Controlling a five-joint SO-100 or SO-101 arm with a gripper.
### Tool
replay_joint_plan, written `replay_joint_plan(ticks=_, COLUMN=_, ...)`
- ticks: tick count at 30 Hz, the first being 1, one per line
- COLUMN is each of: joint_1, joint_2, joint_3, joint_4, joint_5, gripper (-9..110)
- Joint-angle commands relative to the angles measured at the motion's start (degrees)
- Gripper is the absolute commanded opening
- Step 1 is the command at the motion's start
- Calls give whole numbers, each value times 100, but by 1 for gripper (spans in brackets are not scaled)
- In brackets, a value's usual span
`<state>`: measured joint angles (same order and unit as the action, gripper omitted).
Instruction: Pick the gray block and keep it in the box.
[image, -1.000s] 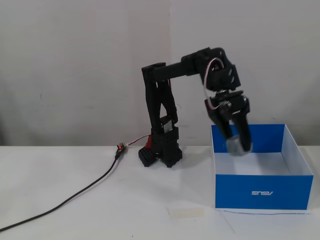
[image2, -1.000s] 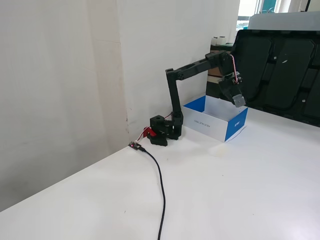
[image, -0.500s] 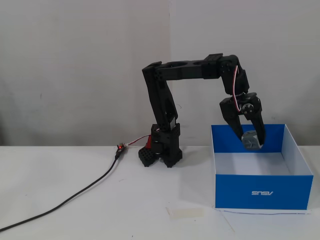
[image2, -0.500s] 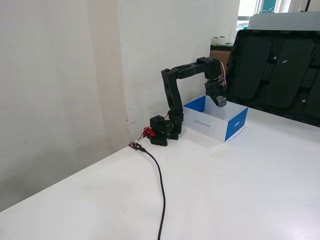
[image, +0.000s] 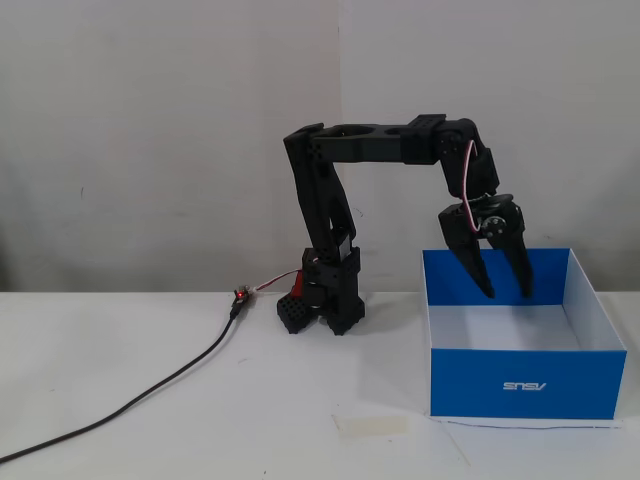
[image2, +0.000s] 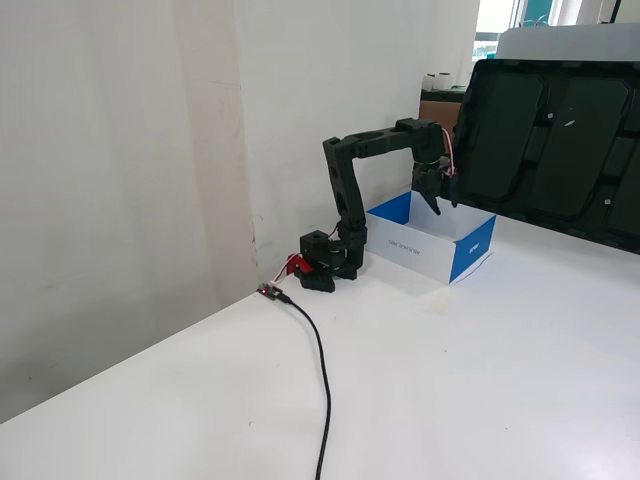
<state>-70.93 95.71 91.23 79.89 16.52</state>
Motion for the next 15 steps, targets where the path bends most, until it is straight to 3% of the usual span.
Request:
replay_joint_plan(ticks=1, joint_1=202, joint_2=466, joint_3=-316, joint_4=185, joint_5=-158, gripper=3)
replay_joint_plan(ticks=8, joint_1=1125, joint_2=1037, joint_3=-325, joint_4=580, joint_5=-527, gripper=0)
replay_joint_plan(ticks=15, joint_1=3120, joint_2=1397, joint_3=-185, joint_4=879, joint_5=-1002, gripper=0)
